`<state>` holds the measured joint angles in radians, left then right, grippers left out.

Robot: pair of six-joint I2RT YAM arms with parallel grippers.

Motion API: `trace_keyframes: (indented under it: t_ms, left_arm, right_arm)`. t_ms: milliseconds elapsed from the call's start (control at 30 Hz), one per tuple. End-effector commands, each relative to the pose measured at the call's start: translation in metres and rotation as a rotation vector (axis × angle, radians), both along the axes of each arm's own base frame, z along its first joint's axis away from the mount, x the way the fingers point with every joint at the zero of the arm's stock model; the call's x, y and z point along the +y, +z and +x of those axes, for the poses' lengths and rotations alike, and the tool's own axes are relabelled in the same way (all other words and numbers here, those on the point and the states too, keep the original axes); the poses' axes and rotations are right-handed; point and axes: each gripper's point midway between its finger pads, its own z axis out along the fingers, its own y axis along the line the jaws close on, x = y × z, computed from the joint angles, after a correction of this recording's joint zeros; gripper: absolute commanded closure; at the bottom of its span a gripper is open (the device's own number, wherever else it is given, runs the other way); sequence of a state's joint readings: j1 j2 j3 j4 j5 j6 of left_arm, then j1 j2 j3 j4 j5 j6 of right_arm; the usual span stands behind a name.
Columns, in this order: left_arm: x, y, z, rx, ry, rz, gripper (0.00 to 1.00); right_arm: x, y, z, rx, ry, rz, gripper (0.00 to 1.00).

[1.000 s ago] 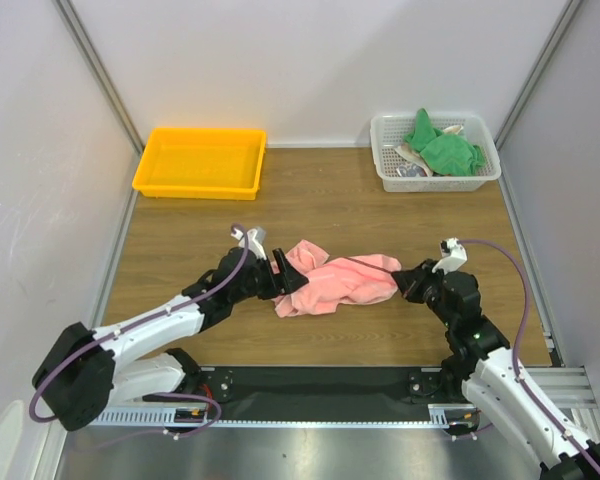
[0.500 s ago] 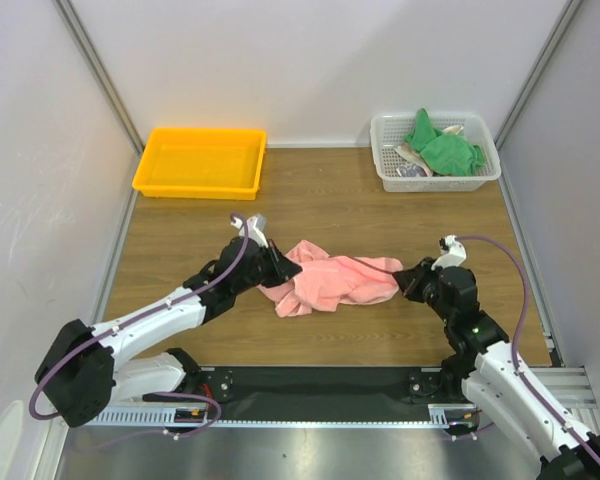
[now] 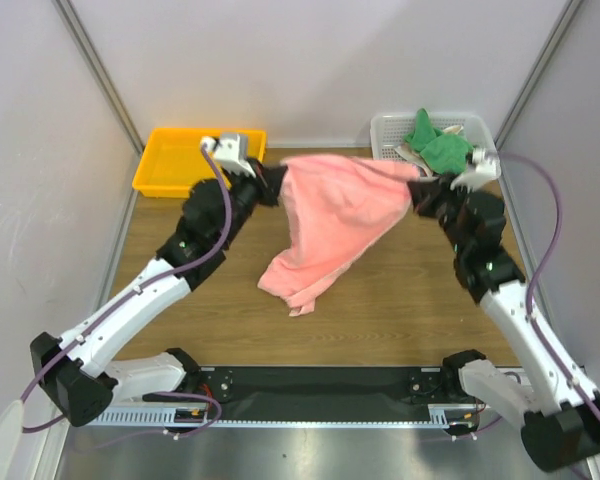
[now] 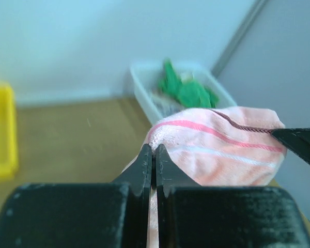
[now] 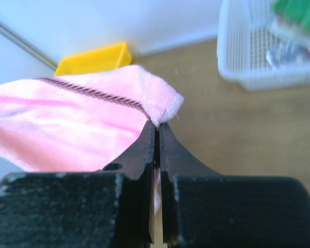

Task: Fold and stack the towels
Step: Flatten out the crumpled towel

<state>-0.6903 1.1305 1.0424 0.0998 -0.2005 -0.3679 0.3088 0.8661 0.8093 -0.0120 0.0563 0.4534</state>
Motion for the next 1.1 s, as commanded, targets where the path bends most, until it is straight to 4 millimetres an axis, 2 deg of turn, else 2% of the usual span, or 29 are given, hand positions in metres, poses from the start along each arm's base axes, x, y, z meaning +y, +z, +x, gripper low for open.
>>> trace_keyframes:
  t_ms: [0, 33, 100, 133, 200, 233, 267, 300, 333, 433, 467, 533, 567, 667, 700, 767, 800, 933, 1067]
  left_arm:
    - [0.029, 0.097, 0.019, -0.294, 0.112, 0.05, 1.0]
    - [0.037, 0.131, 0.019, -0.362, 0.127, 0.025, 1.0]
    - [0.044, 0.163, 0.016, -0.447, 0.136, 0.049, 1.0]
    - [0.049, 0.192, 0.014, -0.503, 0.155, 0.037, 1.0]
    - [0.056, 0.218, 0.01, -0.565, 0.179, 0.072, 1.0]
    - [0.061, 0.24, 0.003, -0.599, 0.187, 0.065, 1.0]
    - [0.064, 0.25, 0.0, -0.622, 0.197, 0.078, 1.0]
    - [0.066, 0.257, -0.004, -0.635, 0.194, 0.077, 1.0]
    - [0.072, 0.274, -0.015, -0.669, 0.2, 0.058, 1.0]
    - [0.087, 0.294, -0.032, -0.706, 0.223, 0.036, 1.0]
    - [0.094, 0.302, -0.042, -0.726, 0.232, 0.026, 1.0]
    - [0.103, 0.313, -0.055, -0.749, 0.24, 0.009, 1.0]
    - [0.106, 0.317, -0.06, -0.755, 0.241, 0.004, 1.0]
    - [0.121, 0.336, -0.082, -0.778, 0.245, -0.024, 1.0]
    - [0.127, 0.343, -0.092, -0.785, 0.243, -0.036, 0.99]
    - [0.132, 0.351, -0.106, -0.792, 0.224, -0.061, 1.0]
    - [0.137, 0.354, -0.117, -0.792, 0.213, -0.067, 1.0]
    - [0.146, 0.36, -0.142, -0.784, 0.17, -0.112, 1.0]
    - [0.153, 0.353, -0.155, -0.74, 0.149, -0.145, 1.0]
  right_arm:
    - [0.003, 0.114, 0.035, -0.265, 0.032, -0.03, 1.0]
    - [0.002, 0.129, 0.041, -0.293, 0.049, -0.041, 1.0]
    - [0.003, 0.159, 0.051, -0.327, 0.07, -0.064, 1.0]
    - [0.004, 0.191, 0.058, -0.376, 0.075, -0.063, 1.0]
    - [0.006, 0.219, 0.062, -0.407, 0.102, -0.072, 1.0]
    - [0.011, 0.253, 0.057, -0.473, 0.131, -0.073, 1.0]
    - [0.012, 0.266, 0.054, -0.503, 0.145, -0.074, 1.0]
    - [0.015, 0.271, 0.051, -0.498, 0.166, -0.079, 1.0]
    - [0.018, 0.295, 0.039, -0.555, 0.194, -0.079, 1.0]
    - [0.02, 0.319, 0.022, -0.615, 0.218, -0.081, 1.0]
    - [0.018, 0.334, 0.007, -0.65, 0.218, -0.08, 1.0]
    - [0.017, 0.344, -0.007, -0.684, 0.22, -0.081, 1.0]
    - [0.015, 0.355, -0.023, -0.72, 0.223, -0.079, 1.0]
    - [0.016, 0.37, -0.051, -0.776, 0.24, -0.088, 1.0]
    - [0.016, 0.383, -0.072, -0.813, 0.25, -0.083, 1.0]
    - [0.016, 0.388, -0.086, -0.824, 0.26, -0.094, 1.0]
    - [0.013, 0.398, -0.103, -0.857, 0.263, -0.091, 1.0]
    - [0.008, 0.41, -0.134, -0.886, 0.271, -0.094, 1.0]
    - [0.007, 0.403, -0.14, -0.849, 0.275, -0.099, 1.0]
